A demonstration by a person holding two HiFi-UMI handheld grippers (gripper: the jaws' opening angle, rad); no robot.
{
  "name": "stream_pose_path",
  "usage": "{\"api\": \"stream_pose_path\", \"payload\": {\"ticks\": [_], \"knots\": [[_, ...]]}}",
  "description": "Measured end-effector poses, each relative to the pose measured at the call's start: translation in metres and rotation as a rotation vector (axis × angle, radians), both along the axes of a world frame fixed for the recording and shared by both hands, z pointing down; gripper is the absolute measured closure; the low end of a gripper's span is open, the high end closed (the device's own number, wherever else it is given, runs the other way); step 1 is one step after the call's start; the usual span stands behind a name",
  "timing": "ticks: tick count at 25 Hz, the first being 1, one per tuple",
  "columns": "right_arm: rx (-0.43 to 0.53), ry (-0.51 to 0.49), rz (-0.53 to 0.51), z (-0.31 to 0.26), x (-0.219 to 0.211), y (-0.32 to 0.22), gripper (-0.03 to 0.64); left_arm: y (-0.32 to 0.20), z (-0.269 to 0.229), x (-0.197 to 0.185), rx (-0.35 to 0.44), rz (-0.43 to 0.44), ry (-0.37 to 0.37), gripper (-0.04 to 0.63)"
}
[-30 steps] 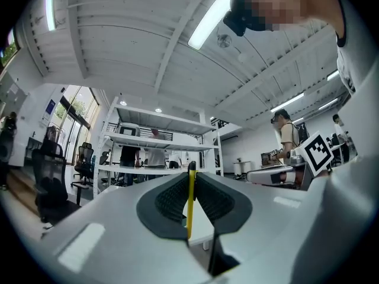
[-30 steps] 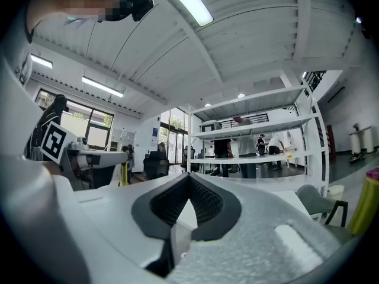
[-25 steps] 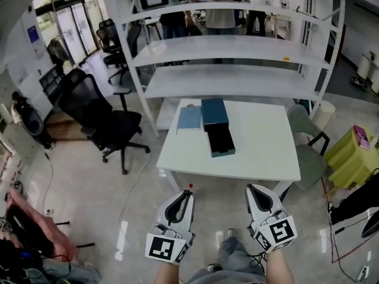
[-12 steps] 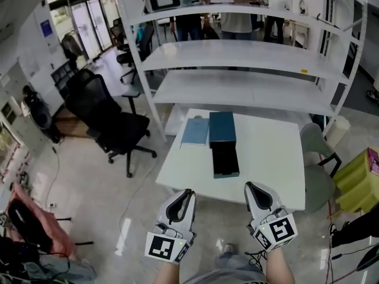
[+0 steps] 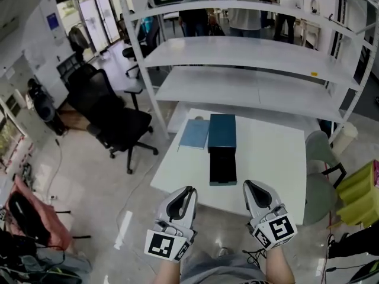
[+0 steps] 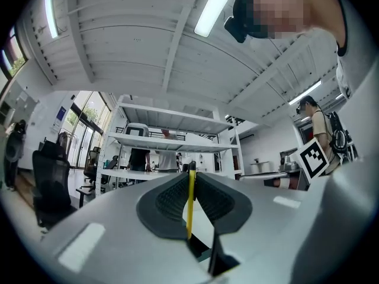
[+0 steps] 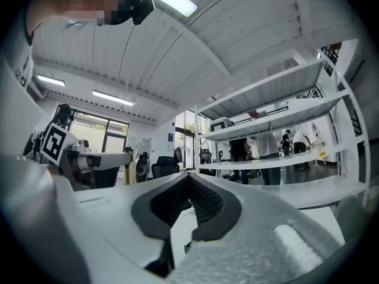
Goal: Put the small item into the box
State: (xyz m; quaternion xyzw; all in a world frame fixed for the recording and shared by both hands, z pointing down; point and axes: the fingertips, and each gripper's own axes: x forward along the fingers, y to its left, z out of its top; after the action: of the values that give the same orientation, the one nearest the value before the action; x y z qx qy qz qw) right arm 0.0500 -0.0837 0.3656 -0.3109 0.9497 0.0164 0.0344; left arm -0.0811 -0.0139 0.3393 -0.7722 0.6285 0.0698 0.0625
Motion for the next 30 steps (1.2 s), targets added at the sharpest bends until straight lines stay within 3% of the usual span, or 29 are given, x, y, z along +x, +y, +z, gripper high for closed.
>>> {"api": "stream_pose_path", "payload": {"ticks": [8, 20, 30], "knots": [[-0.010, 0.000, 0.007, 0.002, -0.005, -0.025, 0.614, -0.028, 0.000, -0.006, -0.025, 0.009, -0.012, 0.535], [-0.036, 0.017, 0.109, 0.011, -0.010, -0.063, 0.614, -0.094, 0.016, -0.006, -0.097, 0.181, 0.007, 0.535], [-0.076, 0.032, 0.185, 0.022, -0.015, -0.082, 0.614, -0.137, 0.056, -0.010, -0.188, 0.273, 0.019, 0.535]]}}
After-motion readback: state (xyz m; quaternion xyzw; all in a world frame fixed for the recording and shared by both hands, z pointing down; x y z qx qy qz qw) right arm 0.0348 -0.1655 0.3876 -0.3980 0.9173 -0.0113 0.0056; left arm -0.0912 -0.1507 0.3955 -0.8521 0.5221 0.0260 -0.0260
